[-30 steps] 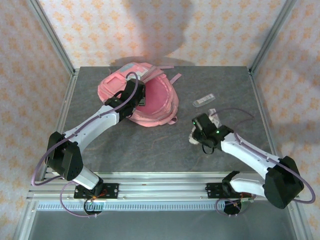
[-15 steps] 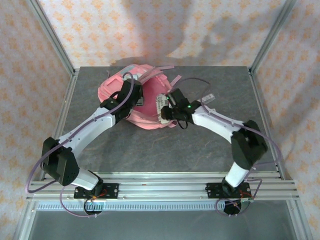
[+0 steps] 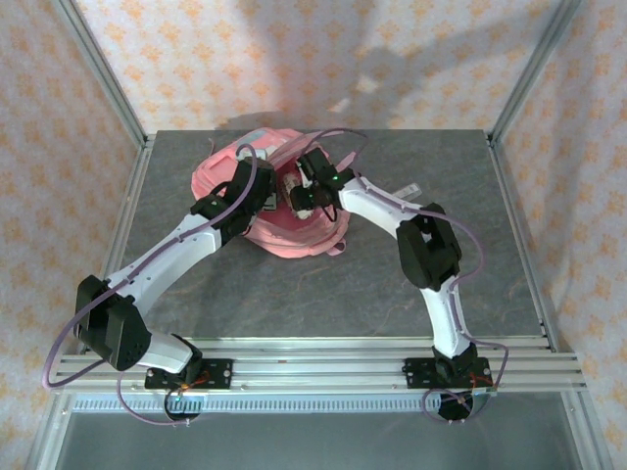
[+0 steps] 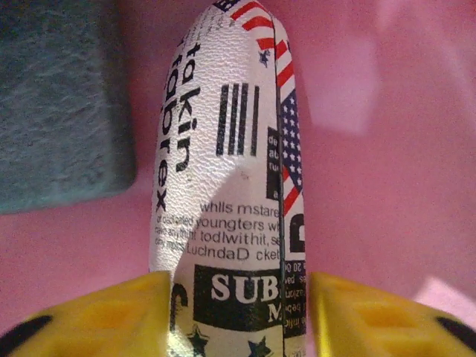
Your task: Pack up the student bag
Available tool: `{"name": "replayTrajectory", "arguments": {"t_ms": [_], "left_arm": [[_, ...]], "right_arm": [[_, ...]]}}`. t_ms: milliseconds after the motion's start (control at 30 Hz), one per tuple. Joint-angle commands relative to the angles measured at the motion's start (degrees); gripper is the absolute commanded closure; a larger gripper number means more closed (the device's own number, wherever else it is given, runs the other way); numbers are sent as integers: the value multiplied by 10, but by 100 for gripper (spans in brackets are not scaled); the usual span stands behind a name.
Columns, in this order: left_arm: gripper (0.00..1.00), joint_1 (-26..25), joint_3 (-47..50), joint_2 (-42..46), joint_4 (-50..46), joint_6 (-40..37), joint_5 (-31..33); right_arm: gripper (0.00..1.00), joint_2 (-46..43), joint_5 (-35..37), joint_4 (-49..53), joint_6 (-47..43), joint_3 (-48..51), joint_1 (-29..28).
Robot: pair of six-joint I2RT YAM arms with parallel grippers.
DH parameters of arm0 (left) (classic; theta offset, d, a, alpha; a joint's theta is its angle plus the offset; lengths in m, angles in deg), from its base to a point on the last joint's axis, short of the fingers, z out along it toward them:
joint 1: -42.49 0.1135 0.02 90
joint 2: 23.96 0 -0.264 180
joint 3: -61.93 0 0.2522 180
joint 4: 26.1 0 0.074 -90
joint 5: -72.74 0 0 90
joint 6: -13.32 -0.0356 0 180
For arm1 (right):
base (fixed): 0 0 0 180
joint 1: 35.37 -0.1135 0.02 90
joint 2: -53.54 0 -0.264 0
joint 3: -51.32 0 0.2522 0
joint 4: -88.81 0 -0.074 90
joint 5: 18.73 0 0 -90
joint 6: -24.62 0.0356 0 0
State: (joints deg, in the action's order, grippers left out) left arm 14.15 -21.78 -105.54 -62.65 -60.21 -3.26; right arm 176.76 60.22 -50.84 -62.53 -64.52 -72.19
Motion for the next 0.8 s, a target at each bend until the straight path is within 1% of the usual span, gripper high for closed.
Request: {"name": "replayTrajectory", "arguments": {"t_ms": [0, 100, 200, 233, 300, 400, 500, 600, 767], "left_arm": [[100, 2, -8, 29, 23, 12, 17], [100, 2, -5, 29, 28, 12, 15], [100, 2, -4, 26, 29, 13, 12], [100, 2, -3, 26, 30, 14, 10], [100, 2, 1, 26, 36, 15, 7], [100, 2, 4, 25, 42, 16, 3], [100, 2, 2, 21, 43, 19, -3], [100, 2, -2, 18, 44, 22, -10], [100, 0, -7, 18, 42, 24, -16]], "right_arm": [[42, 1, 63, 15, 14, -27, 6], [33, -40, 82, -9, 34, 22, 6], [32, -95, 72, -26, 59, 88, 6], [32, -111, 59, -29, 70, 106, 7], [32, -150, 2, -60, 94, 167, 6], [36, -182, -65, -113, 133, 243, 5], [45, -179, -73, -140, 154, 273, 4], [51, -157, -87, -154, 166, 271, 4], [52, -110, -84, -171, 188, 242, 9]]}}
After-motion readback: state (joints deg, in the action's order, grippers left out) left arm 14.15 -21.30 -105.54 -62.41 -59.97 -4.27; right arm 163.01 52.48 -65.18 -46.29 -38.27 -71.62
